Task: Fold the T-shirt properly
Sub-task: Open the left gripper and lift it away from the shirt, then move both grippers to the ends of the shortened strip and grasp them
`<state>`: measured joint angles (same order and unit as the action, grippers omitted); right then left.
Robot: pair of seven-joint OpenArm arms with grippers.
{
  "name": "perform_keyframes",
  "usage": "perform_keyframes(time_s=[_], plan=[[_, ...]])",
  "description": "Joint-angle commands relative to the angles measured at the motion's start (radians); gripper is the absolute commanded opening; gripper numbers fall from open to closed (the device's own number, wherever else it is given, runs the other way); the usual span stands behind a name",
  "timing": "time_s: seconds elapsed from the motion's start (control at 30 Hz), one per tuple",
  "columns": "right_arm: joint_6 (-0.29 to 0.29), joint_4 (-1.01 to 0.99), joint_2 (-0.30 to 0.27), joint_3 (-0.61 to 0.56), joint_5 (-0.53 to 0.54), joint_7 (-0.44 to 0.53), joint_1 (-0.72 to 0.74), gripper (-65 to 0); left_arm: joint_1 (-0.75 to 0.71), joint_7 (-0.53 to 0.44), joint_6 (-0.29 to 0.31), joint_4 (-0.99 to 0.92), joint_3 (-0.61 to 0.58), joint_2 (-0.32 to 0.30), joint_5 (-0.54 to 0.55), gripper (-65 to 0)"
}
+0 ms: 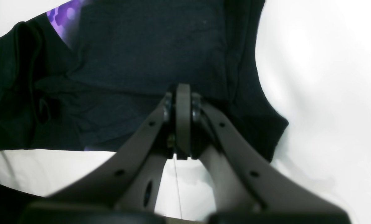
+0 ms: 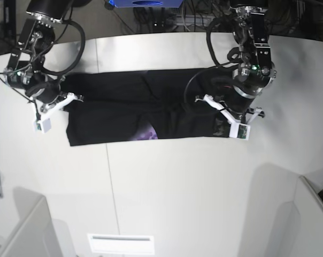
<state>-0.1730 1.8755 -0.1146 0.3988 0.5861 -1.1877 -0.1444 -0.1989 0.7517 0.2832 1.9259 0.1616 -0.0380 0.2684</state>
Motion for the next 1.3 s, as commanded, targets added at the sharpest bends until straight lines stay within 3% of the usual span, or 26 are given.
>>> perform_keyframes(time_s=[0.0, 0.23, 0.6, 0.77, 0.93, 1.17, 1.27], plan=[[-0.004, 0.014, -0.009, 0.001, 0.013, 0.013, 0.012, -65.0, 0.006, -0.021, 0.003, 0.014, 0.011, -0.012, 0.012, -65.0], [-0.004, 0.014, -0.009, 0.001, 0.013, 0.013, 0.012, -65.0, 0.002, -0.019, 0.003, -0.087, -0.075, -0.05, 0.012, -65.0], [-0.004, 0.014, -0.009, 0.009, 0.013, 0.013, 0.01, -65.0, -0.043, -0.021, 0.003, -0.09, -0.353, -0.032, 0.025, -65.0], [-0.004, 0.014, -0.013, 0.009, 0.013, 0.015, 0.012, -65.0, -0.03, -0.021, 0.004, -0.088, -0.452, -0.024, 0.099, -65.0], [-0.004, 0.014, -0.018, 0.01, 0.013, 0.016, 0.013, -65.0, -0.043, -0.021, 0.004, -0.026, -0.334, -0.03, 0.151, -65.0], [-0.004, 0.006, -0.017, 0.058, 0.013, 0.006, 0.05, -65.0, -0.155, -0.022, 0.009, 0.027, 0.06, -0.165, 0.214, -65.0], [-0.004, -0.037, -0.02, 0.061, 0.013, 0.004, 0.085, -39.5, -0.21, -0.027, 0.011, 0.007, 0.246, -0.214, 0.24, -65.0]])
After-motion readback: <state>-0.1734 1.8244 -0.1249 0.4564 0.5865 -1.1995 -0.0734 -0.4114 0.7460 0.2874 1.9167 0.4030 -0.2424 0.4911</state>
